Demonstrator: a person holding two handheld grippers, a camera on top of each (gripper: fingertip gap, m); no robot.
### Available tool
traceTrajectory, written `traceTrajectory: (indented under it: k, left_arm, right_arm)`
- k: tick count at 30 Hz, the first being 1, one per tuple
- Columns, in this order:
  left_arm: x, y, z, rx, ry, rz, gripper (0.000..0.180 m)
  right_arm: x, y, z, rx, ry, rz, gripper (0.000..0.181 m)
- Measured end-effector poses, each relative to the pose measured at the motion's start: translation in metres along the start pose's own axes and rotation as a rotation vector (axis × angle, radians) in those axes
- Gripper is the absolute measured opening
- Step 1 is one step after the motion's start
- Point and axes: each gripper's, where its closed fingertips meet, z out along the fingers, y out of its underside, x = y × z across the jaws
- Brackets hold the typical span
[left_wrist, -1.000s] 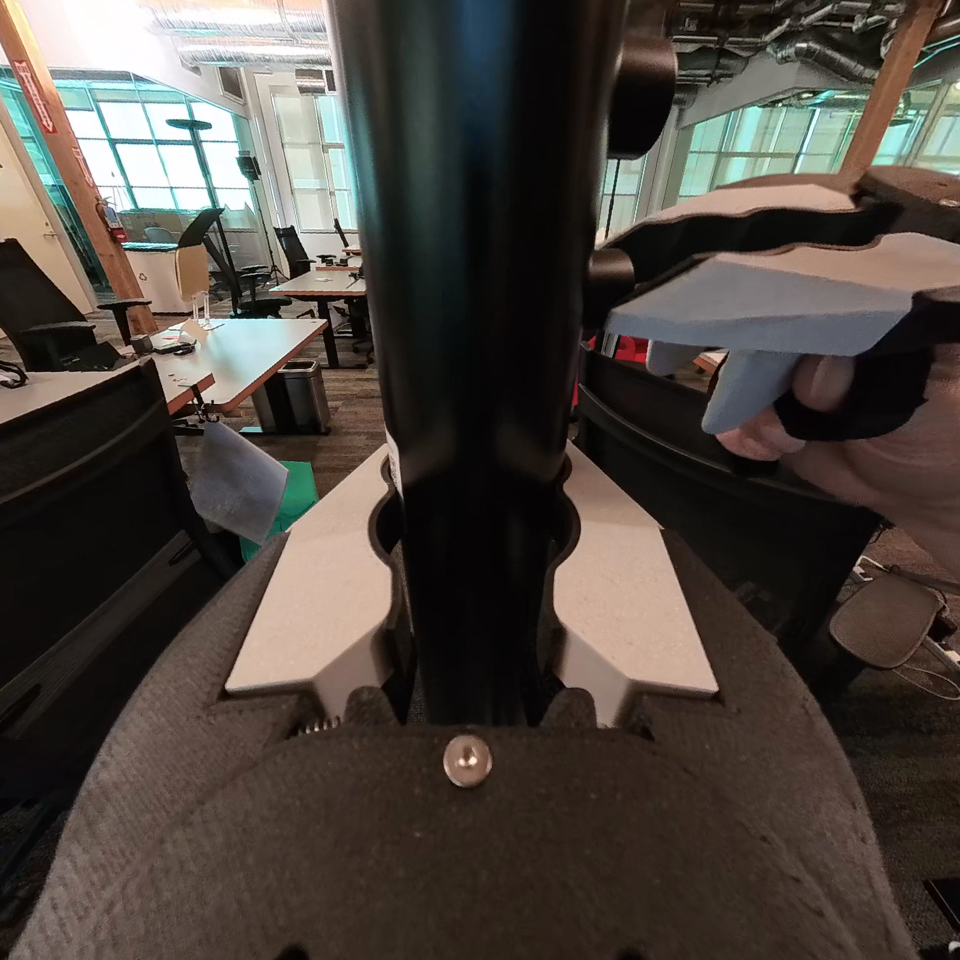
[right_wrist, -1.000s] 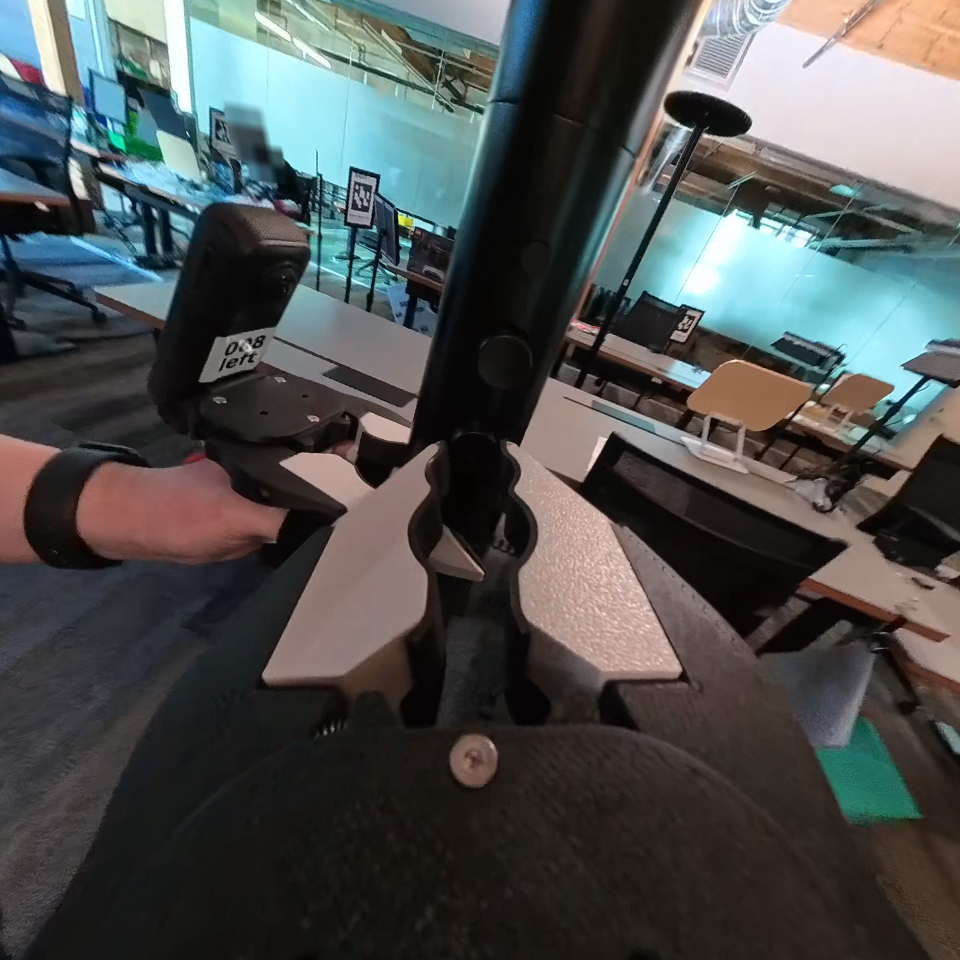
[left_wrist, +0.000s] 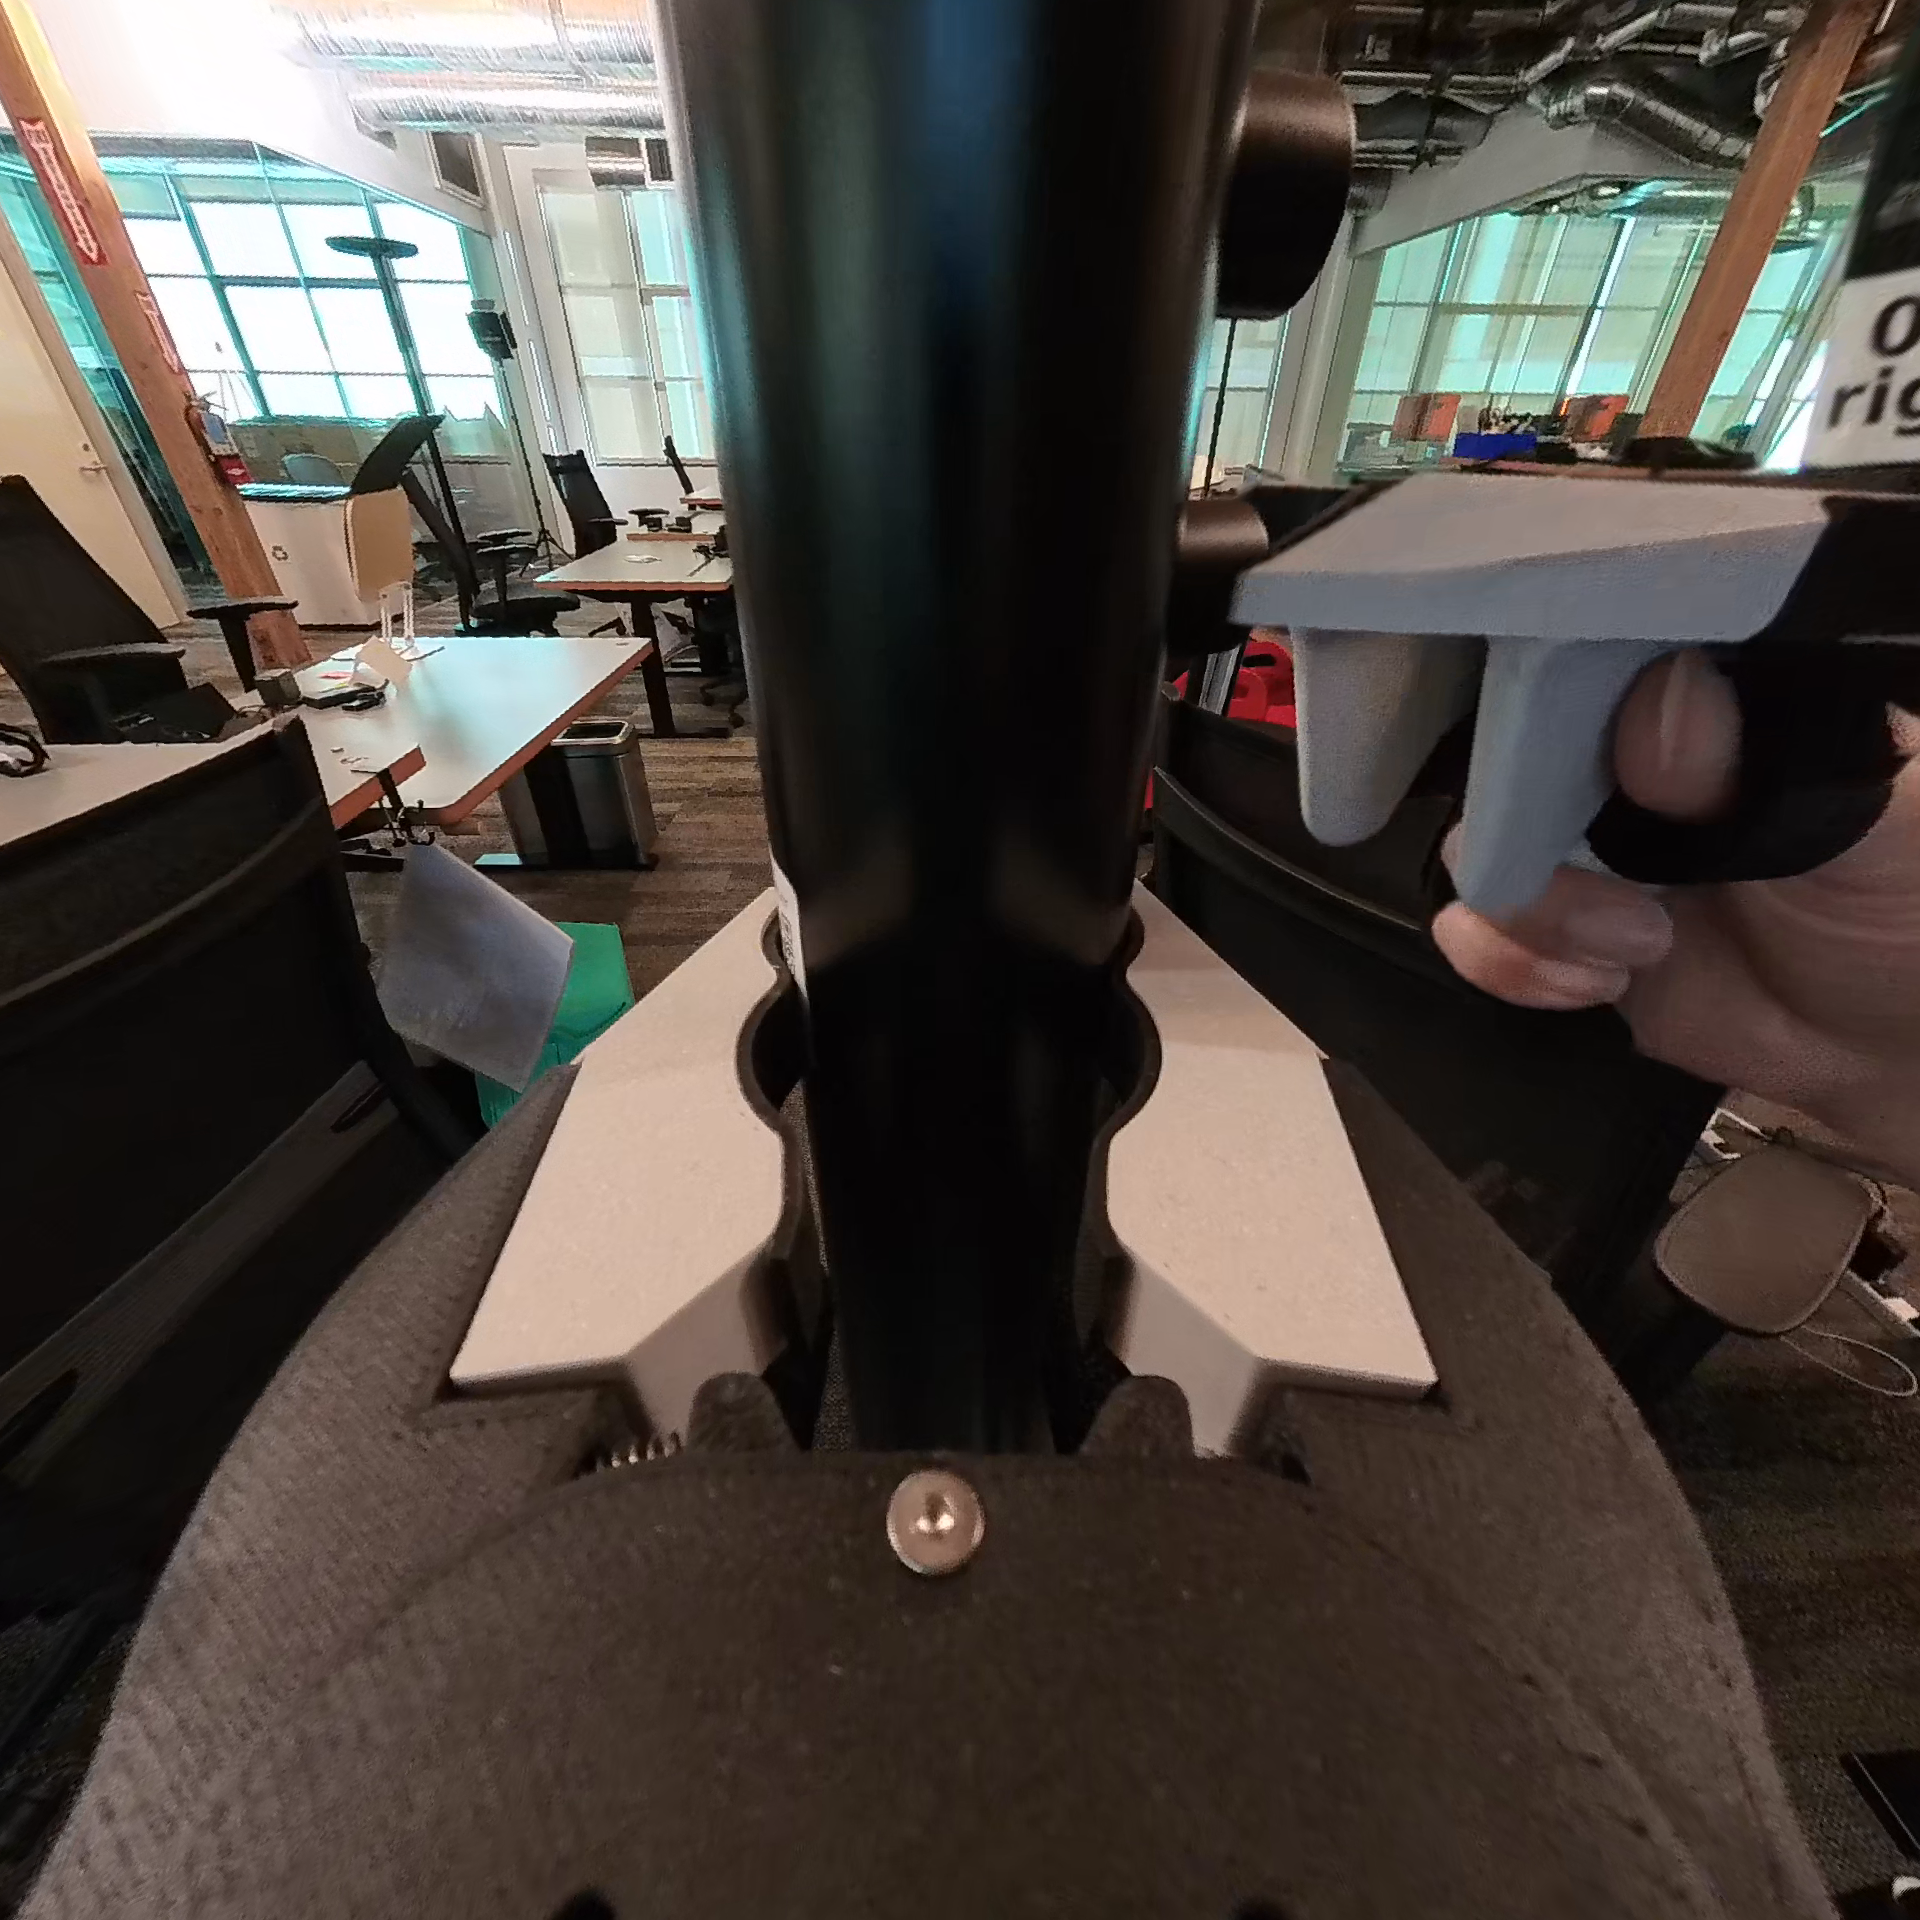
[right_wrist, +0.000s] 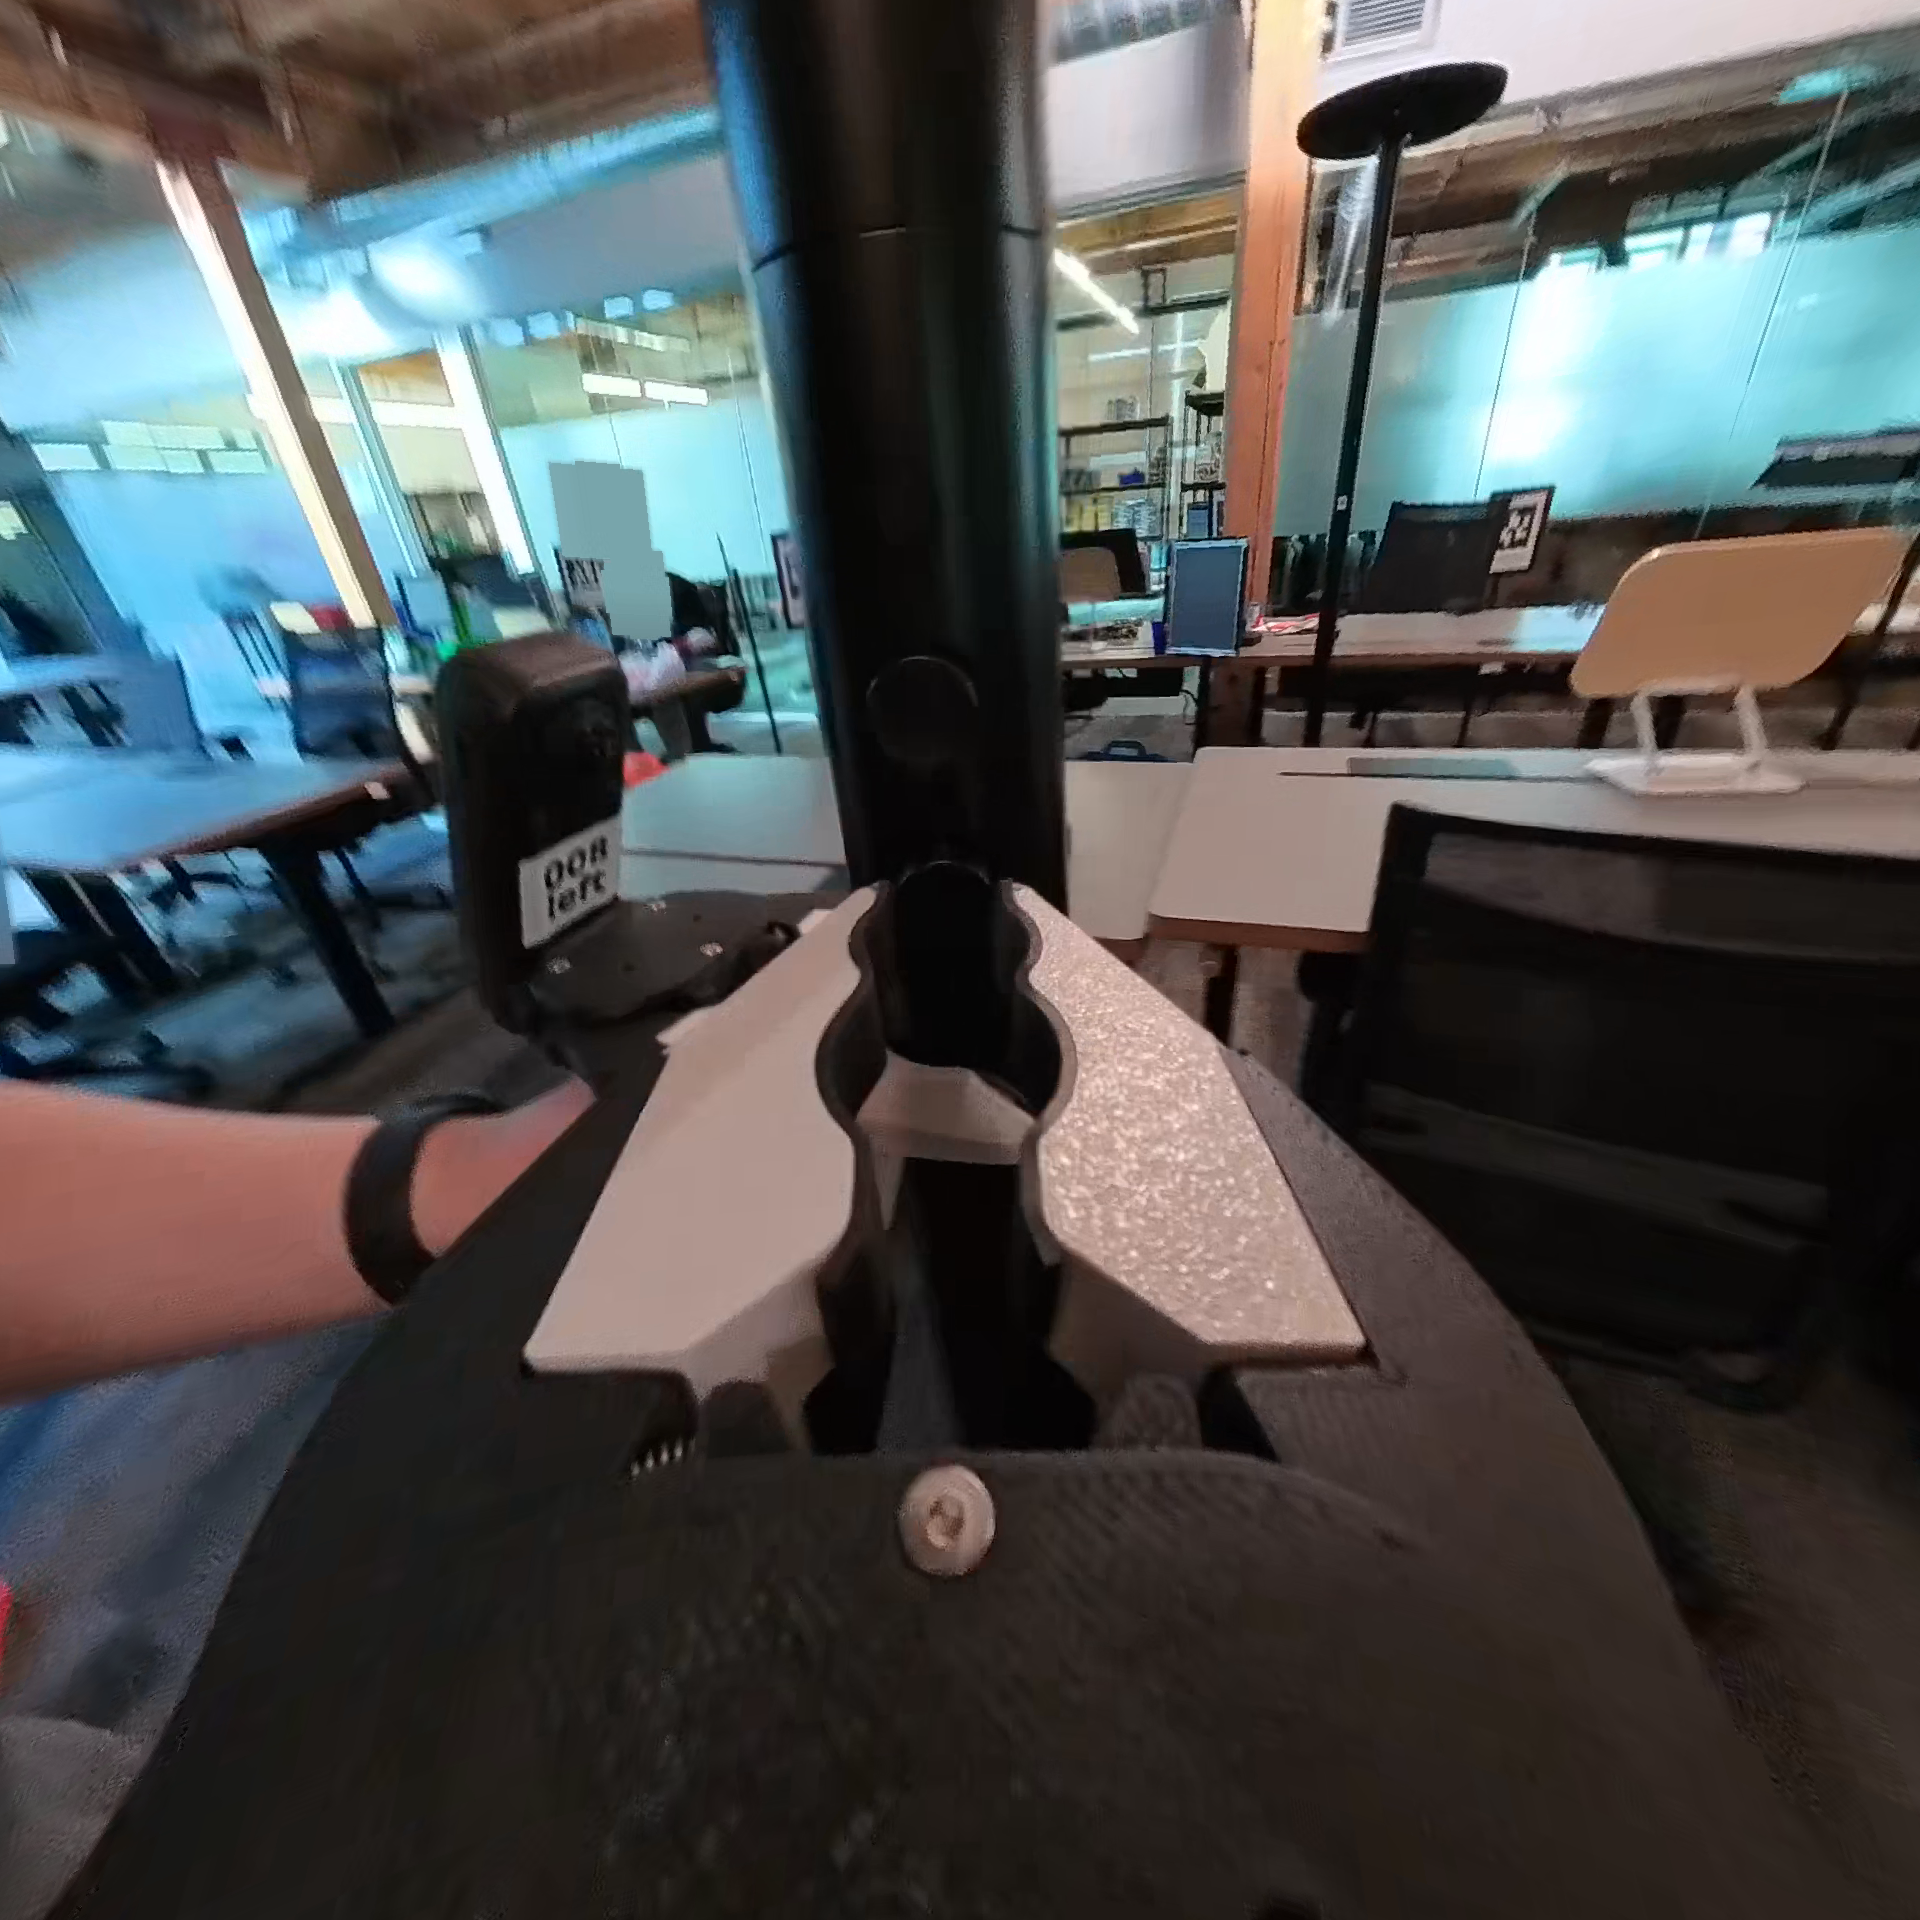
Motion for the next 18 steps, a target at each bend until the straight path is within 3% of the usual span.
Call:
traceTrajectory:
  k: [5,8,11,13,15,18]
  left_arm:
    - [0.000,0.000,0.002,0.000,0.000,-0.001,0.056]
    - [0.000,0.001,0.001,-0.002,0.000,0.000,0.056]
    - [0.000,0.001,0.001,-0.001,0.001,0.001,0.055]
    - [0.001,0.001,0.002,-0.002,0.001,0.001,0.056]
    - [0.001,0.001,0.002,-0.002,0.001,0.000,0.056]
    - [0.002,0.000,0.001,0.000,0.002,0.000,0.055]
  right_arm:
    - [0.003,0.004,-0.001,0.035,-0.003,0.220,0.017]
    - [0.002,0.005,-0.001,0.032,-0.003,0.244,0.017]
    - [0.003,0.003,-0.003,0.046,0.003,0.103,0.017]
    - [0.003,-0.013,-0.014,0.129,0.012,0.040,0.034]
    - [0.004,-0.029,-0.021,0.172,0.042,-0.072,0.037]
    - [0.000,-0.032,-0.015,0.069,0.085,-0.352,0.036]
